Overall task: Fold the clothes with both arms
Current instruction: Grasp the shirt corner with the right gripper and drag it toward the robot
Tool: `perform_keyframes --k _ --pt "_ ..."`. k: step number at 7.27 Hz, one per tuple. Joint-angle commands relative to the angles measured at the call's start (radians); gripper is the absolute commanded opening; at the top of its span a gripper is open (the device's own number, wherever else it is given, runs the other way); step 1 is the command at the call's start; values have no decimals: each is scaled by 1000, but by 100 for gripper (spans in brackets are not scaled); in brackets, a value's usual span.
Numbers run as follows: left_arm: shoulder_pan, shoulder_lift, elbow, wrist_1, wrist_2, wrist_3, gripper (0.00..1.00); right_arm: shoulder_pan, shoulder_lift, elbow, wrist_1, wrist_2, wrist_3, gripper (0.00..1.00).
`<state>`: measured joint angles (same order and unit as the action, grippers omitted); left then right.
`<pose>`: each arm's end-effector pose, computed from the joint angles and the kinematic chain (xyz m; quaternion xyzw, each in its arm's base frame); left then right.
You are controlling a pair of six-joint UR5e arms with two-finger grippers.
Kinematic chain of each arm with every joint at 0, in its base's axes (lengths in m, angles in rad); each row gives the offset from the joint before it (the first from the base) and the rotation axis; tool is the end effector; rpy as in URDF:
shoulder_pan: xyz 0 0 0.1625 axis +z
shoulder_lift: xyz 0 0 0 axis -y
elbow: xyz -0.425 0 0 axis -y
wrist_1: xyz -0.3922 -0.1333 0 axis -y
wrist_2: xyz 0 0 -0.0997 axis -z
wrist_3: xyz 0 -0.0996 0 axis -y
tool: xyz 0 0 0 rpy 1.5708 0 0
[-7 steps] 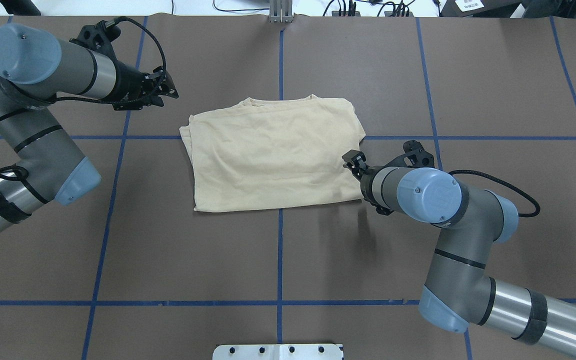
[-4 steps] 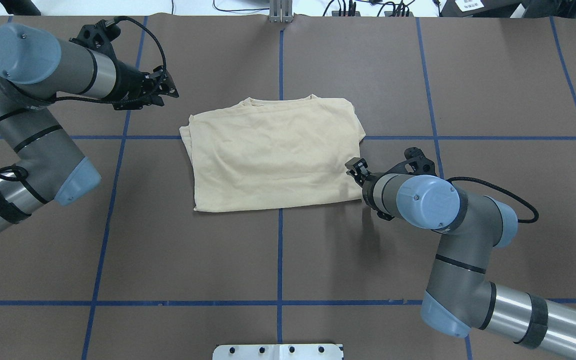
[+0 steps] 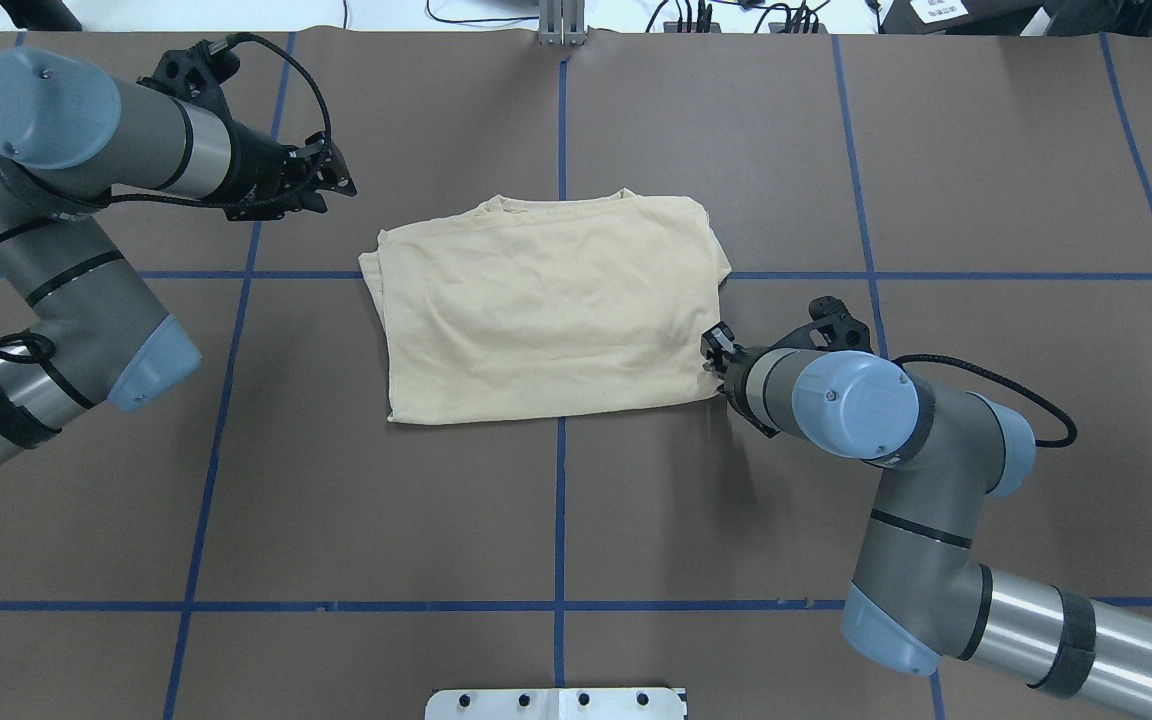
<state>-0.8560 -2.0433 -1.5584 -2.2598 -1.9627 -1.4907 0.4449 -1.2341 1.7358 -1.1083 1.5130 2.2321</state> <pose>0.3670 -0.5682 0.3135 0.0946 0.5495 -0.2135 0.8022 -0.5023 -0.3936 0.3498 -0.0246 -0.4635 0.4767 0.7466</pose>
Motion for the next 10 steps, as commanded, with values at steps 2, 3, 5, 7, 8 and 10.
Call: perform_keyframes --k 2,3,5,7,8,10 --pt "0 -3 -23 -35 -8 -9 47 3 -25 48 -22 25 -8 0" --pt "2 -15 -60 -40 -13 -13 47 3 -103 150 -62 76 -18 0" --pt "2 -11 -141 -38 -79 -32 48 -114 -215 342 -138 98 -2 0" --pt "24 -23 -141 -41 -82 -63 49 -259 -267 495 -319 223 0 0" --pt "25 -21 -155 -40 -102 -65 60 -329 -298 526 -327 240 3 0" --pt "37 -21 -172 -29 -169 -123 100 -444 -311 531 -329 202 17 97"
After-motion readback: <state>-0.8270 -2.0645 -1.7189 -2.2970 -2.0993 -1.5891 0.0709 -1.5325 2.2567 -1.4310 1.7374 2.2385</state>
